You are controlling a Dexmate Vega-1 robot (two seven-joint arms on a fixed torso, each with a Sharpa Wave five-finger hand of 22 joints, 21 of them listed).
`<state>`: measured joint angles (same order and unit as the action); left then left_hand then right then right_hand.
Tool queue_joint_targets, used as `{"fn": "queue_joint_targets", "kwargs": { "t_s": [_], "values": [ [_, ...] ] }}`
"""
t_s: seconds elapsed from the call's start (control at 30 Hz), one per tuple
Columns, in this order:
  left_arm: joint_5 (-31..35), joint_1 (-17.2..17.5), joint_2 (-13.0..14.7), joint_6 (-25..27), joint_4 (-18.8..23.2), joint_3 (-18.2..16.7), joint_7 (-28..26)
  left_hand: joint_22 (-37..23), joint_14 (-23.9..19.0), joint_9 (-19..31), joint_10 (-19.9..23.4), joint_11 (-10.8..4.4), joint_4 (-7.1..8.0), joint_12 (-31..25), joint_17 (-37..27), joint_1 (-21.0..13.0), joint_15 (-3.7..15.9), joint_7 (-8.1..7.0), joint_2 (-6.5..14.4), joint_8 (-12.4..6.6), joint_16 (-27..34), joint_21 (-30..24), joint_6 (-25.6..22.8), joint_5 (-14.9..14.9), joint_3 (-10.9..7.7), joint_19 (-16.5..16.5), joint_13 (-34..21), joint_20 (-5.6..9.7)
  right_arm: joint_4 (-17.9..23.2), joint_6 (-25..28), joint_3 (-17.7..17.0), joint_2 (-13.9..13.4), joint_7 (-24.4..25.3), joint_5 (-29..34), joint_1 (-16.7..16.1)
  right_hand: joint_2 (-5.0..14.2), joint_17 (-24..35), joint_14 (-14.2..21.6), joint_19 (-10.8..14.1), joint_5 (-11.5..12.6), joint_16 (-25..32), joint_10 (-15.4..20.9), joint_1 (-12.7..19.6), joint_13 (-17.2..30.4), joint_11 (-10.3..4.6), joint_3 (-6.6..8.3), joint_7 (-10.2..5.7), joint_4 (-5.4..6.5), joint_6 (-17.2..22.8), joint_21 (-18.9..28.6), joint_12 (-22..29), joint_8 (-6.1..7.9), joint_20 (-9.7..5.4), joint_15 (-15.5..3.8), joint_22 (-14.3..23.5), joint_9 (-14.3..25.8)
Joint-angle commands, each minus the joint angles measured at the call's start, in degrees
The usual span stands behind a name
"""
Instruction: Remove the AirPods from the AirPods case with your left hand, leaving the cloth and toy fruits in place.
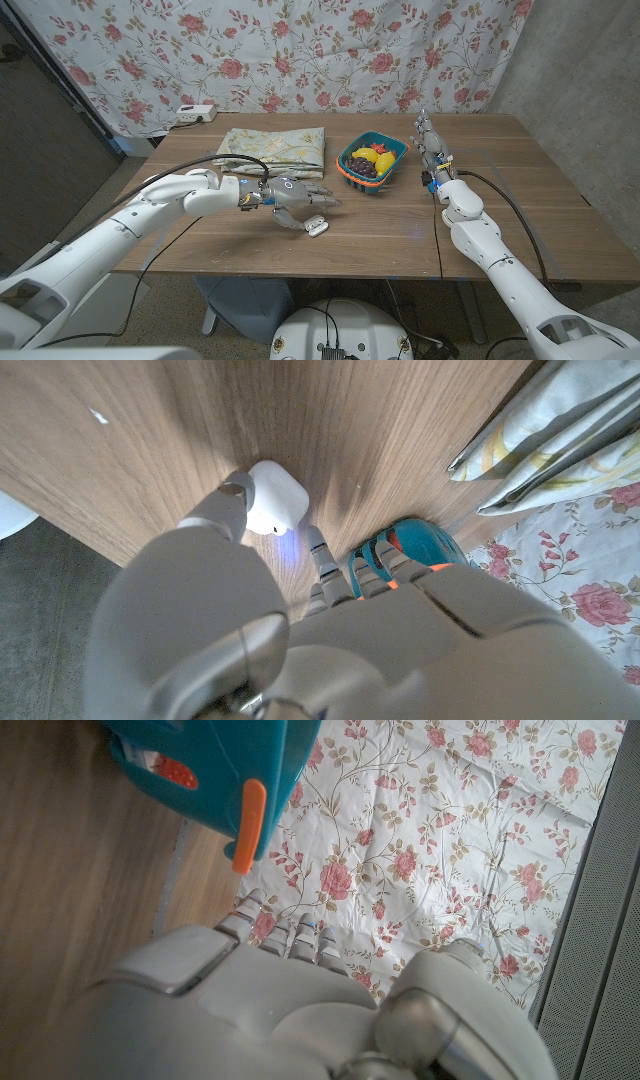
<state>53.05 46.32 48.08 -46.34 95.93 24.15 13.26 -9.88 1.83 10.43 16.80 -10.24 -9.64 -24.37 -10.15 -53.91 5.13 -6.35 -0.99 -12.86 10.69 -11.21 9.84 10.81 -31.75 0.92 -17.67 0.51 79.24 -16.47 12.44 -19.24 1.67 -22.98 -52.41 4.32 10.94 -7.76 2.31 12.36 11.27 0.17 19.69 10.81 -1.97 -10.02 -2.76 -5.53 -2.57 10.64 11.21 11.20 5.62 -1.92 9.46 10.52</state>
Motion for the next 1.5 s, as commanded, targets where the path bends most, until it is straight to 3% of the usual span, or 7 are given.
{"fn": "queue_joint_targets", "kwargs": {
  "t_s": [0.03,0.17,1.07,1.17,1.5],
  "values": [
    [-1.89,-1.60,-0.58,0.14,-0.92,1.57,4.19,-0.12,-0.41,0.14,0.39,-0.11,0.17,-0.37,-0.04,-0.30,-0.07,-0.20,-0.16,-0.01,0.00,0.07,0.39,-0.04,0.25,0.23,-0.19,-0.38,-0.13,0.16,-0.05,0.06,0.00,0.03,0.08,-0.04,-0.01,0.16,-0.34,-0.11,0.22,-0.49,0.49,0.16,-0.30,0.17,-0.35,0.04,-0.24,0.00,-0.02,-0.14,0.17,-1.31,0.17,0.18],
    [-0.56,-1.43,-0.92,-0.53,-1.11,1.57,1.86,-0.13,-0.44,0.14,0.61,-0.20,0.21,-0.45,-0.05,-0.25,-0.10,-0.24,-0.21,0.05,-0.02,0.06,0.39,-0.06,0.28,0.24,-0.18,-0.39,0.00,0.28,-0.07,0.03,0.08,0.05,0.03,-0.03,-0.01,0.13,-0.34,-0.11,0.21,-0.49,0.48,0.16,-0.27,0.17,-0.36,0.04,-0.23,0.00,-0.02,-0.13,0.15,-1.35,0.17,0.18],
    [-1.59,-1.76,-1.49,0.32,-2.12,2.38,3.78,-0.12,-0.98,0.15,1.68,-0.23,0.25,-0.82,-0.02,-0.34,0.12,-0.19,-0.26,0.27,-0.02,-0.02,-0.08,-0.11,0.29,0.52,-0.14,-0.56,0.09,0.13,0.03,0.11,0.33,0.06,-0.18,0.00,0.01,0.12,-0.48,-0.15,0.22,-0.51,0.44,0.16,-0.26,0.20,-0.41,0.07,-0.21,-0.04,0.01,-0.12,0.21,-1.35,0.18,0.19],
    [-1.34,-3.04,-1.85,-0.87,-3.12,3.34,3.88,-0.12,-1.08,0.15,1.70,-0.23,0.26,-0.82,-0.02,-0.34,0.09,-0.17,-0.24,0.31,0.00,-0.04,-0.07,-0.11,0.29,0.58,-0.14,-0.58,0.14,0.25,0.06,0.10,0.37,0.12,-0.15,-0.02,0.01,0.12,-0.49,-0.15,0.22,-0.50,0.42,0.16,-0.28,0.19,-0.42,0.07,-0.20,-0.04,0.01,-0.12,0.22,-1.34,0.18,0.19],
    [0.43,-2.62,-2.66,-0.22,-3.35,3.57,0.58,-0.12,-1.30,0.16,1.79,-0.48,0.44,-0.82,-0.02,-0.21,0.04,-0.12,-0.05,0.35,0.02,-0.05,-0.28,-0.16,0.41,0.69,-0.13,-0.73,0.26,0.67,0.07,0.04,0.31,0.10,-0.07,-0.03,0.01,0.10,-0.52,-0.16,0.21,-0.52,0.41,0.16,-0.29,0.19,-0.41,0.07,-0.19,-0.04,0.01,-0.11,0.21,-1.38,0.18,0.19]
  ]
}}
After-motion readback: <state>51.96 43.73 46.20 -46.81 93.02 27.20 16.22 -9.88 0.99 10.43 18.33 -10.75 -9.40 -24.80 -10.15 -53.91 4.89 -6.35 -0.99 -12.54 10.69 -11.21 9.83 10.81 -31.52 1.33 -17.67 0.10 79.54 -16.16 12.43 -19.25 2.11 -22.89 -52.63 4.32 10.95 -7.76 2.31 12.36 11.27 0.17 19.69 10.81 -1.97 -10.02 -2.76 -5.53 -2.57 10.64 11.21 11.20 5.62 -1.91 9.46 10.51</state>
